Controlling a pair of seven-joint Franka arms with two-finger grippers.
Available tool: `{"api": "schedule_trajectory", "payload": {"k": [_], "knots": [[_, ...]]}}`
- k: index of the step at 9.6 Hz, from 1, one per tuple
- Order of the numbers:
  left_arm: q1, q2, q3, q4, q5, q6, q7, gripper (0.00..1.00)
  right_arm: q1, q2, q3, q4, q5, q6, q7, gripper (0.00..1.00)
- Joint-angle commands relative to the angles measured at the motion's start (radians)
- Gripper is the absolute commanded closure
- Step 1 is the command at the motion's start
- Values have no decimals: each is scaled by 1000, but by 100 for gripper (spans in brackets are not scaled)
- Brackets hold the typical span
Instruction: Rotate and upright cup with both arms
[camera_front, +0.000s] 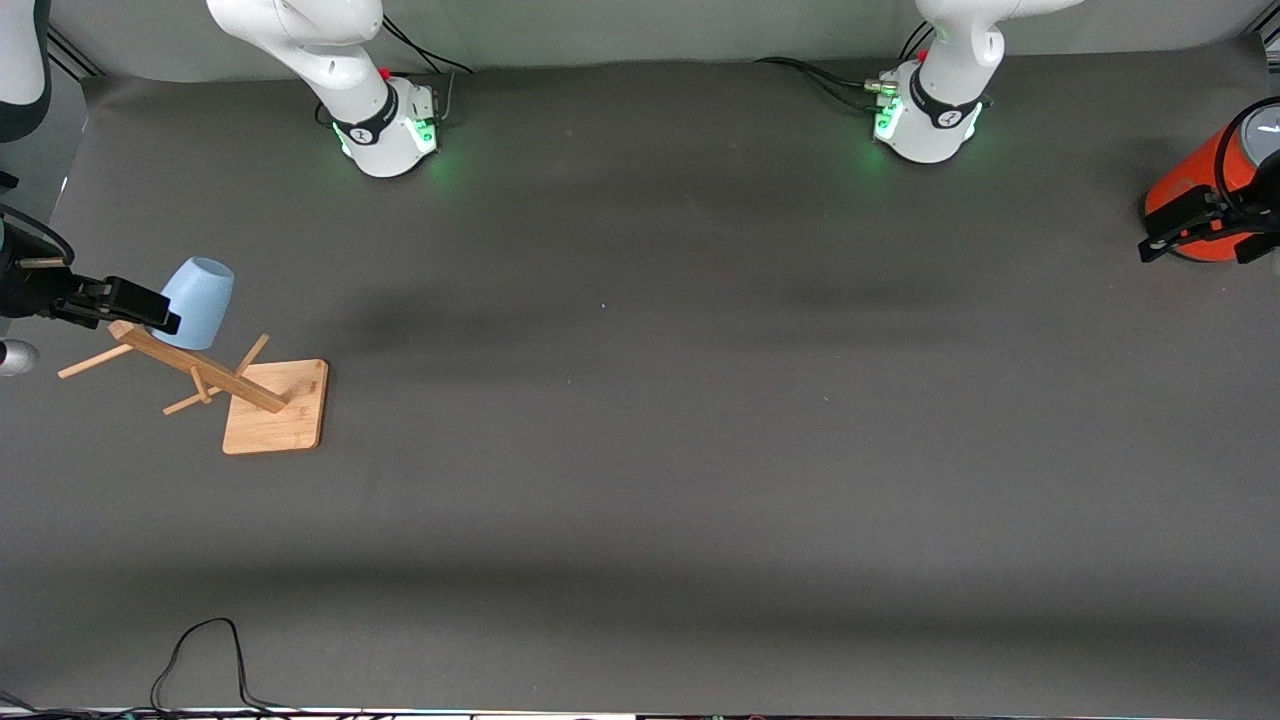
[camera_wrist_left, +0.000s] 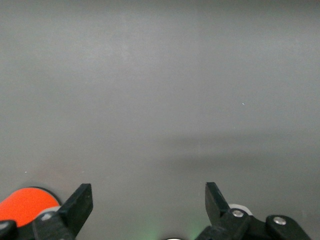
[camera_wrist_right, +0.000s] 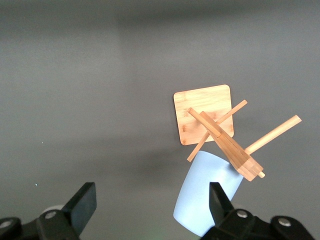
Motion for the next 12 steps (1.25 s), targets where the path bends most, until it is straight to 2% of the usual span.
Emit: {"api": "schedule_trajectory", "payload": {"k": [1, 7, 9, 12], "knots": [[5, 6, 1, 13, 12, -13, 19, 0, -9, -20, 7, -26, -5, 17, -15, 0], [8, 9, 2, 31, 0, -16, 19, 0, -9, -13, 8, -23, -14, 11, -14, 0], [8, 9, 2, 30, -5, -16, 13, 0, -15, -74, -10, -93, -17, 17, -12, 0], [8, 11, 2, 30, -6, -15, 13, 0, -14, -226, -94, -262, -18, 52, -24, 0]]}}
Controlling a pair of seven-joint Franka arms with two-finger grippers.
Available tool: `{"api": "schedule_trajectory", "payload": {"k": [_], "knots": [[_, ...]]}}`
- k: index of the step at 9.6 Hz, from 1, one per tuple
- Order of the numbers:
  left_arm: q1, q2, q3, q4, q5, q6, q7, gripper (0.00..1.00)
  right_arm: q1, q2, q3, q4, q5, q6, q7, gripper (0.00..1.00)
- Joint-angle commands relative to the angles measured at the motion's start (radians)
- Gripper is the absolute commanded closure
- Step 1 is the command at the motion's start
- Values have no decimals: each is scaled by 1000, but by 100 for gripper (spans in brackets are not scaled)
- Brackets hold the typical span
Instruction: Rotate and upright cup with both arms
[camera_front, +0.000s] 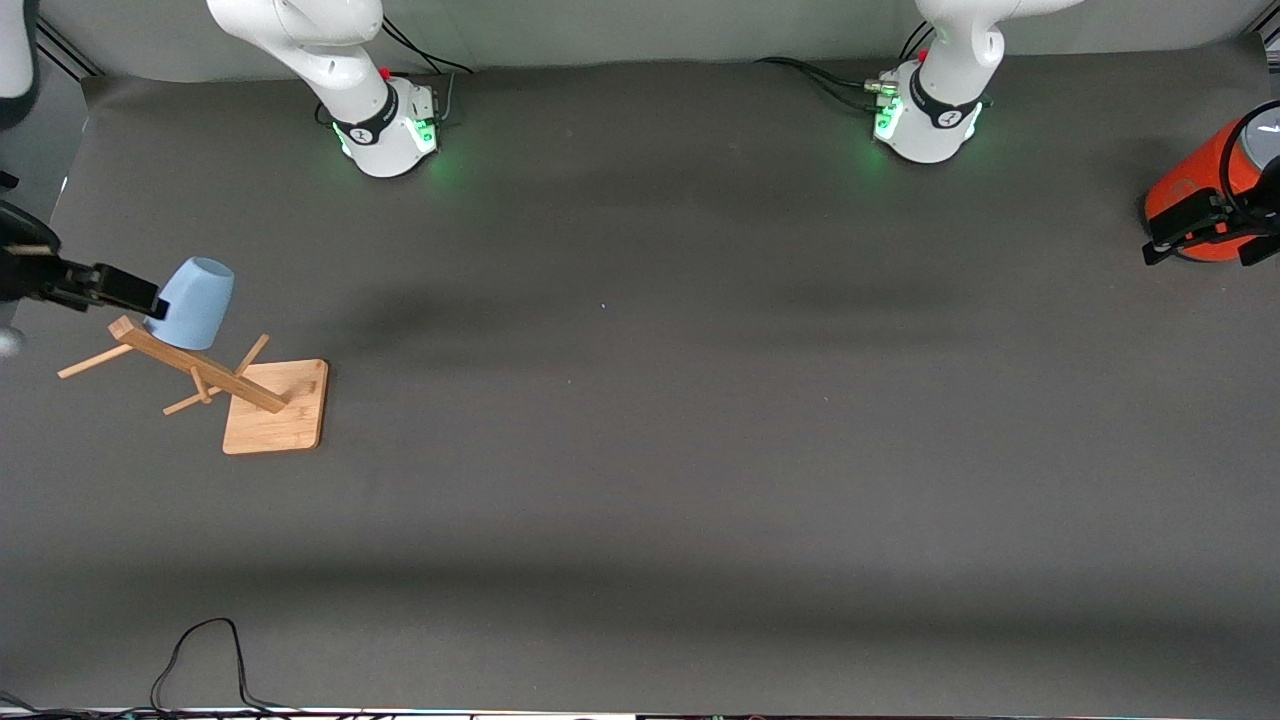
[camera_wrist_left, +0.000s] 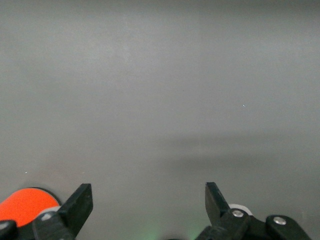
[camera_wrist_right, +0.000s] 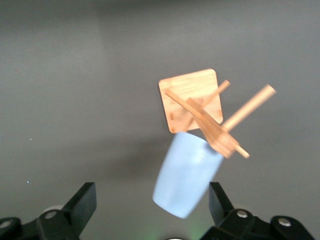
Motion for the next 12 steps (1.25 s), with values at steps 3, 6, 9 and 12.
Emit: {"api": "schedule_trajectory", "payload": {"k": [3, 6, 9, 12], "knots": [[5, 6, 0, 21, -4, -15, 12, 0, 2, -202, -61, -233, -14, 82, -14, 0], [5, 6, 0, 21, -4, -15, 11, 0, 1, -174, -61, -229, 0, 92, 217, 0], [6, 6, 0, 19, -4, -17, 11, 0, -4, -154, -64, -226, 2, 92, 377, 0], [6, 6, 0, 16, -4, -18, 11, 0, -4, -98, -75, -241, 24, 130, 376, 0]]}}
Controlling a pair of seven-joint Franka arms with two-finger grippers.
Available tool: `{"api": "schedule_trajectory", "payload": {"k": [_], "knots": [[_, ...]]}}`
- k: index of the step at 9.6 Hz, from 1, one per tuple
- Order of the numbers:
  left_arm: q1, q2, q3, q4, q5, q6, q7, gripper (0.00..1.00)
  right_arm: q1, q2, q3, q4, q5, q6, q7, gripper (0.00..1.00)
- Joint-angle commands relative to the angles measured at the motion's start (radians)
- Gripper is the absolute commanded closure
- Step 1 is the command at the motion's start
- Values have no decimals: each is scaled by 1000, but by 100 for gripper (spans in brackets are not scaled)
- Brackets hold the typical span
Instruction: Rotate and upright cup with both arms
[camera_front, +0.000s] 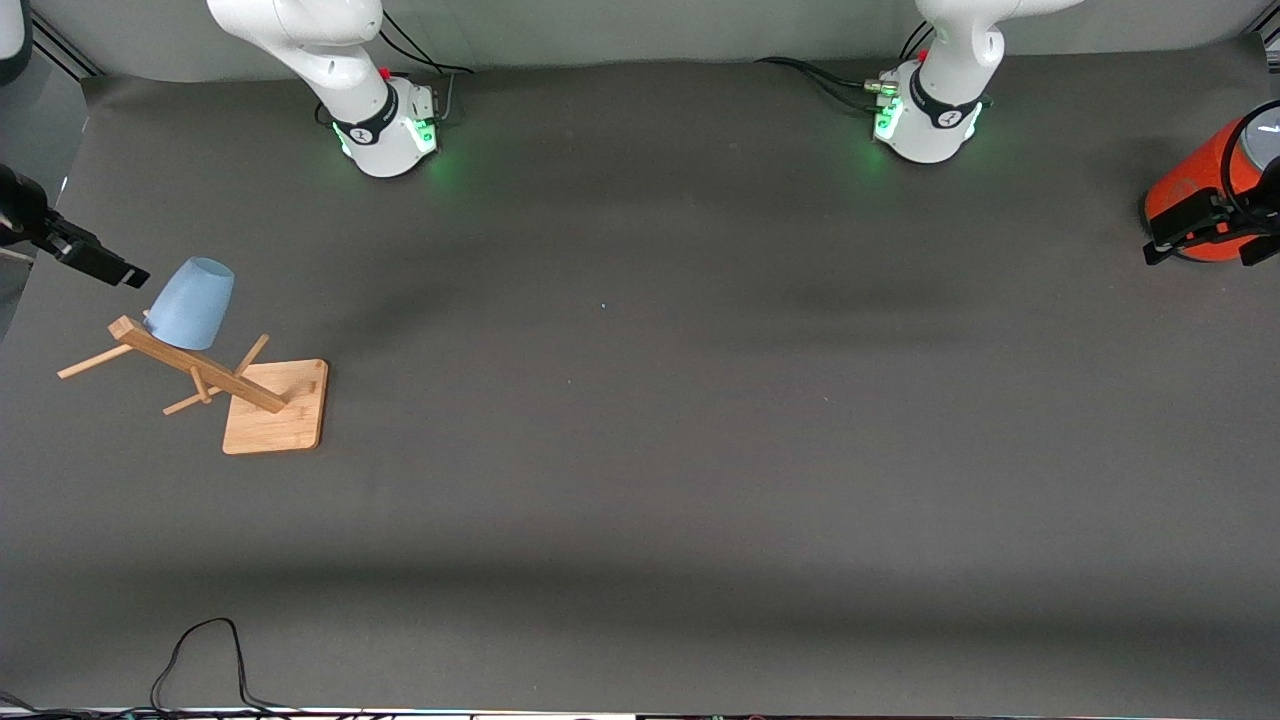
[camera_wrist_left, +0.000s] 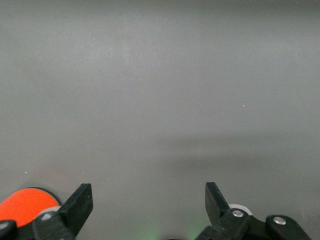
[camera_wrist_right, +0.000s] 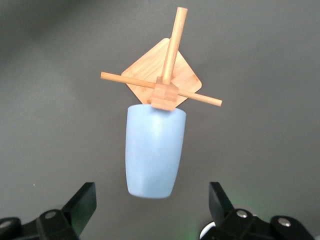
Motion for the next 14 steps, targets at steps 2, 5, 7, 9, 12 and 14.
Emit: {"api": "schedule_trajectory", "payload": {"k": [2, 5, 7, 9, 12, 14], "knots": [[6, 5, -1, 15, -4, -17, 9, 0, 0, 42, -20, -87, 42, 126, 20, 0], [6, 5, -1, 15, -4, -17, 8, 0, 4, 31, -28, -196, 42, 223, 20, 0], [6, 5, -1, 15, -4, -17, 8, 0, 5, 31, -28, -235, 50, 262, 20, 0], [6, 7, -1, 15, -4, -19, 8, 0, 7, 34, -29, -238, 60, 265, 23, 0], [6, 5, -1, 15, -4, -24, 8, 0, 5, 36, -29, -235, 67, 265, 23, 51], [6, 7, -1, 15, -4, -24, 6, 0, 7, 27, -29, -233, 67, 262, 23, 51]]}}
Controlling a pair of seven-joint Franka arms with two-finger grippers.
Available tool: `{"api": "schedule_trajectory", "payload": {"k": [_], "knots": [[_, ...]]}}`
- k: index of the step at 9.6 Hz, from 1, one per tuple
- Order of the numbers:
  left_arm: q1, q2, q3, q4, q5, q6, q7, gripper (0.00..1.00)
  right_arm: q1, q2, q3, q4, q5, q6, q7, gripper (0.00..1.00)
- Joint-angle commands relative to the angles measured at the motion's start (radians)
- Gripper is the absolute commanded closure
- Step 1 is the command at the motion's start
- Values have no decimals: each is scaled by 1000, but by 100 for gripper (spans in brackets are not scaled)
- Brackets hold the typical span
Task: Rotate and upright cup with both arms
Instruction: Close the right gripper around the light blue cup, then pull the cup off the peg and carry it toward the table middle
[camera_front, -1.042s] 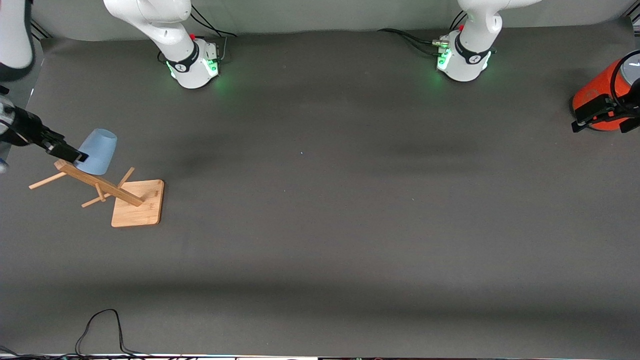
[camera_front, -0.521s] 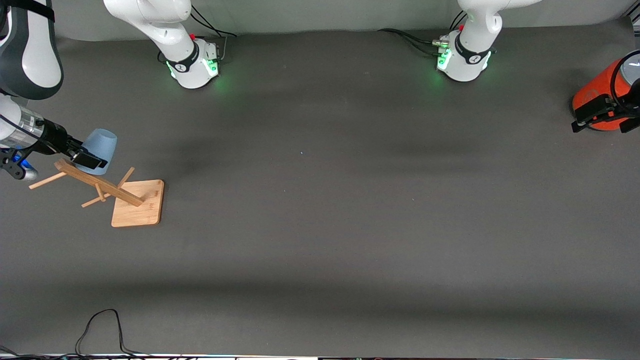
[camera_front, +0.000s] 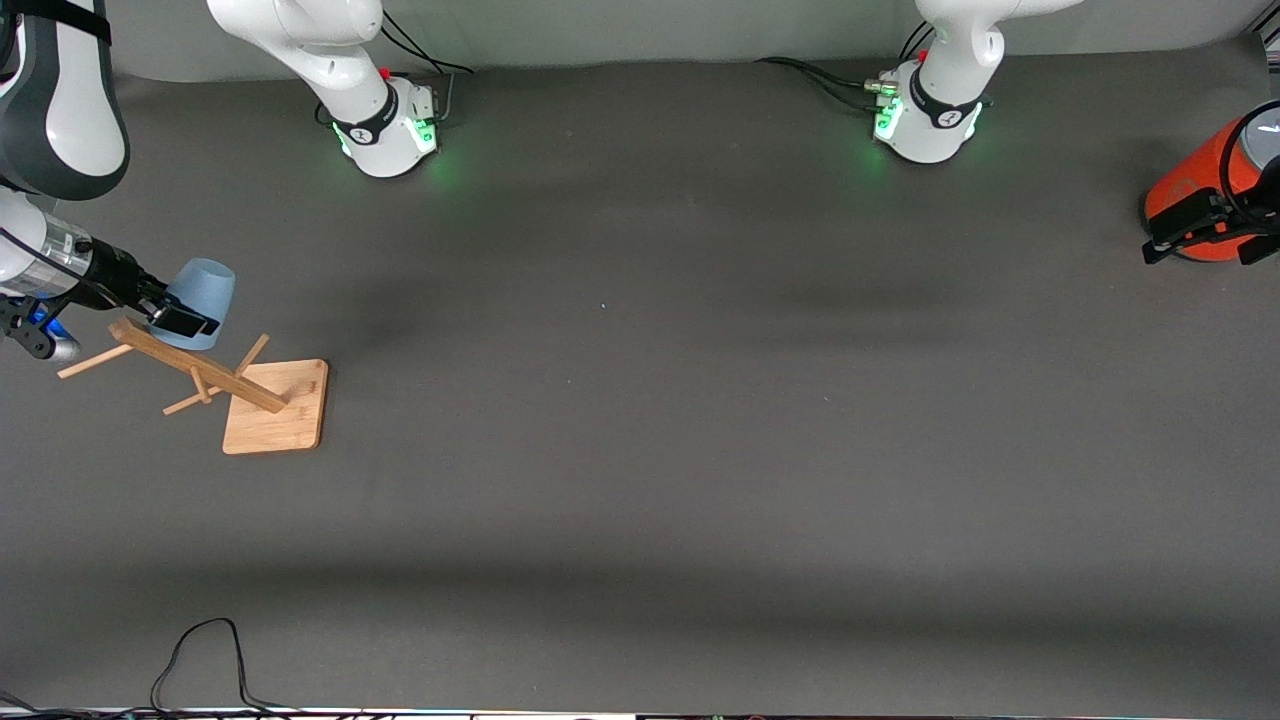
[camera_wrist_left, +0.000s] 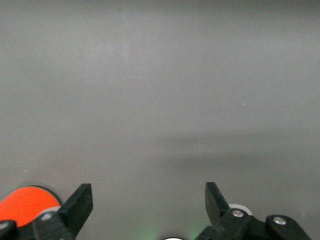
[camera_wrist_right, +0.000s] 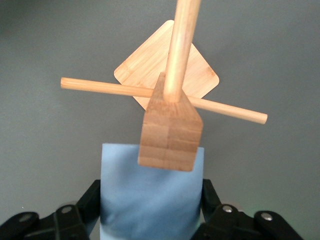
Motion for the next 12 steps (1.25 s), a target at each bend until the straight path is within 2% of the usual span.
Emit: {"api": "schedule_trajectory", "payload": {"k": [1, 3, 6, 9, 12], "knots": [[6, 5, -1, 15, -4, -17, 6, 0, 8, -49, -6, -14, 14, -1, 19, 51], [6, 7, -1, 15, -4, -17, 8, 0, 13, -104, -3, -18, 14, -50, 56, 51], [8, 7, -1, 15, -4, -17, 6, 0, 85, -181, 2, -24, 14, -136, 195, 51], [8, 7, -1, 13, -4, -17, 6, 0, 216, -242, 2, -24, 17, -203, 402, 51], [8, 8, 0, 15, -4, -17, 8, 0, 447, -225, 3, -13, 38, -178, 746, 51]]}}
